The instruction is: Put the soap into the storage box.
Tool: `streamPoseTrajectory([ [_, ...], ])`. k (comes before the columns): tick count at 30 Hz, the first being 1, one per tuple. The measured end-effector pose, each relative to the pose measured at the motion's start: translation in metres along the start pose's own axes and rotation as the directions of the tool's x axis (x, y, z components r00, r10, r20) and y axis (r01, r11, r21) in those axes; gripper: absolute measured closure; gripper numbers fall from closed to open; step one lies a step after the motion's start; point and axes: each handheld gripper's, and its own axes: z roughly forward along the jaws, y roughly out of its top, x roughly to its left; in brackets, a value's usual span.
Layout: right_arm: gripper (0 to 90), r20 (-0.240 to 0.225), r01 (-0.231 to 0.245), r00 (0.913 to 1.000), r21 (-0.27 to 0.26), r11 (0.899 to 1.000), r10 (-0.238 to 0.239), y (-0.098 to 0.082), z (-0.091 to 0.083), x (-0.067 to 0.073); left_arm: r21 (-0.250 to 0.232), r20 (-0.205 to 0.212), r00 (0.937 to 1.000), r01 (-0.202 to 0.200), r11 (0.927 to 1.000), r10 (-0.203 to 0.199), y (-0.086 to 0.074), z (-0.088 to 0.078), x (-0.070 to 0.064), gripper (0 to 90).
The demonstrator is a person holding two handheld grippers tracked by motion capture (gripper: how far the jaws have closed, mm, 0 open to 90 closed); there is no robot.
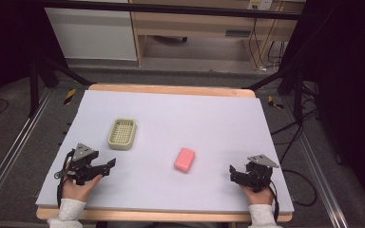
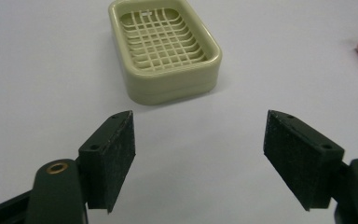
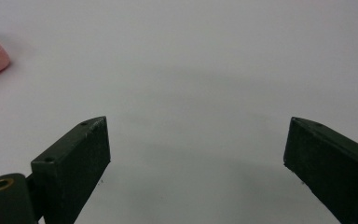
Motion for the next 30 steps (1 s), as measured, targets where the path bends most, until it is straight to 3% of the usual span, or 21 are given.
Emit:
streamPoseTrajectory([
  [30,7.3,-0.013,0.005,0.9999,0.008,1.000,-0.005,-0.001,0.001,0.001,0.020,0.068,0.9964,-0.052,0.9984,0.051,0.017,0.007,-0.033,22.7],
])
